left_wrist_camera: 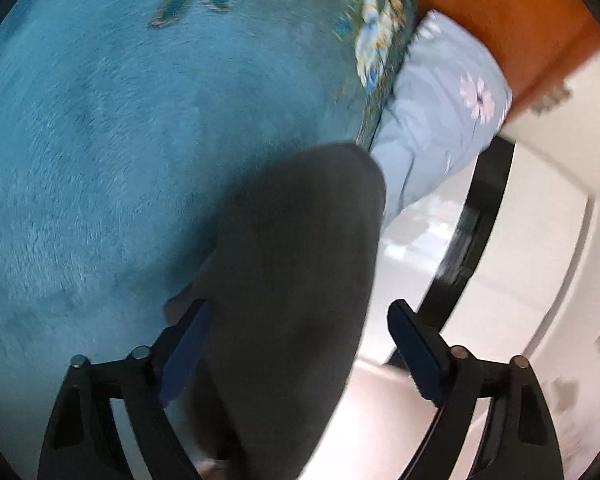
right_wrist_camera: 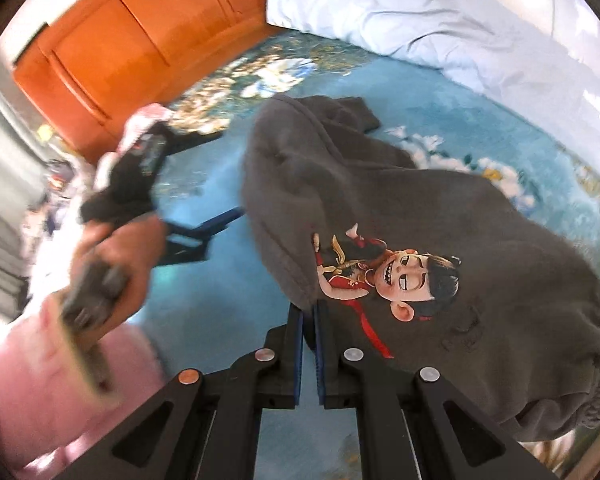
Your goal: Fold clothes
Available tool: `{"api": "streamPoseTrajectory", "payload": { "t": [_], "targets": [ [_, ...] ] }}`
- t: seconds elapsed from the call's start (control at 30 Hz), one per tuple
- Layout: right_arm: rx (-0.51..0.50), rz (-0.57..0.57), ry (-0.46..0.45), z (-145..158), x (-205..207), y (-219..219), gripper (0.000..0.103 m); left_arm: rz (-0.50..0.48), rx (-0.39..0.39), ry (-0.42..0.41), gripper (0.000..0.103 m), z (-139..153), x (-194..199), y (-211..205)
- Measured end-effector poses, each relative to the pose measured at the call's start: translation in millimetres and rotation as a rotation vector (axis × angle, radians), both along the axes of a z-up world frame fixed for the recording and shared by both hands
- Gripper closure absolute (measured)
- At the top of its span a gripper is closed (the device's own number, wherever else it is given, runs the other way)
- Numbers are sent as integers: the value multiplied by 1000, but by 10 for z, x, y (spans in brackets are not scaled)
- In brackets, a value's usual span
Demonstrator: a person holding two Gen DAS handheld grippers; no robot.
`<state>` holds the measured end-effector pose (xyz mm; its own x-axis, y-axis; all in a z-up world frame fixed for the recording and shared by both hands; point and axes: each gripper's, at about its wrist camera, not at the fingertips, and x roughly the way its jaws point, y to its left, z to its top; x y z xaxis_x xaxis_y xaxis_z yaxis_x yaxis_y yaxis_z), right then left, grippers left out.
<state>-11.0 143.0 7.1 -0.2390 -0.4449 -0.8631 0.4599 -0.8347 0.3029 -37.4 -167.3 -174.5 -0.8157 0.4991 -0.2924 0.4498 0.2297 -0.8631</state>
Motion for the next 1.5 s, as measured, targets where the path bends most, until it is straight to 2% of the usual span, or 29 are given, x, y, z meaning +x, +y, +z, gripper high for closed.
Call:
{"api": "streamPoseTrajectory", "payload": {
  "t": [0.03,0.07,0.1,0.13,0.23,0.33,0.47,0.5,0.53,0.57,0.6,0.67,0.73,0.8,0.87,0.9,0.93,0.97,1.0,1.03,1.13,1.2,1.27,1.37,1.4,1.47,1.5],
  "targets": [
    [1,0,-10,-11,48,21,97,12,11,-9,43,-4,9,6],
    [4,-2,-21,-45,81,34,97,-3,-5,-21,51,15,-6,19],
    [-5,-8,-24,-37,86,59,97,-29,-32,-34,67,46,-32,35],
    [-19,-15,-23,-9,83,90,97,-69,-69,-54,73,85,-74,50],
    [-61,-35,-20,76,74,182,97,-162,-180,-90,73,201,-138,84],
    [-102,-55,-18,162,64,274,97,-181,-210,-96,73,209,-45,94],
    [-162,-88,-11,317,37,420,97,-164,-102,-56,71,88,127,208],
    [-169,-95,-9,357,23,451,97,-160,-79,-56,62,52,127,250],
    [-169,-98,-5,382,10,463,97,-155,-51,-62,45,20,127,300],
    [-168,-98,-2,402,-1,467,97,-148,-19,-68,40,-10,135,351],
    [-168,-97,-1,415,-1,463,97,-141,13,-74,39,-40,142,402],
    [-171,-93,1,434,9,446,97,-119,80,-70,39,-88,150,486],
    [-175,-90,-3,431,31,442,97,-77,137,-29,40,-68,121,518],
    [-180,-89,-8,423,59,454,97,-70,125,-1,41,33,42,510],
    [-185,-93,-11,419,72,483,97,-84,105,9,56,116,-44,505],
    [-188,-96,-12,417,77,498,97,-97,90,4,71,151,-88,503],
    [-190,-98,-13,414,82,514,97,-122,49,-10,84,210,-151,497],
    [-190,-100,-14,410,84,519,97,-162,-38,-27,90,326,-238,488],
    [-189,-103,-15,404,84,519,97,-206,-138,-43,96,462,-330,478],
    [-189,-104,-13,398,76,510,97,-252,-265,-40,97,673,-446,467],
    [-188,-112,8,399,18,454,97,-303,-638,121,98,1618,-693,447],
    [-189,-100,53,459,-20,337,97,-298,-837,288,98,2267,-671,461],
    [-191,-84,104,529,-55,208,97,-263,-917,348,98,2498,-430,347],
    [-209,-24,101,474,-75,-26,97,-205,-1008,406,97,2732,-17,142],
    [-207,8,74,377,-77,-139,97,-183,-1005,354,97,2603,123,62],
    [-175,43,-18,90,-63,-323,96,-162,-938,87,98,1985,218,-187],
    [-156,56,-66,-57,-54,-409,96,-155,-877,-39,98,1650,299,-317]
  ]
}}
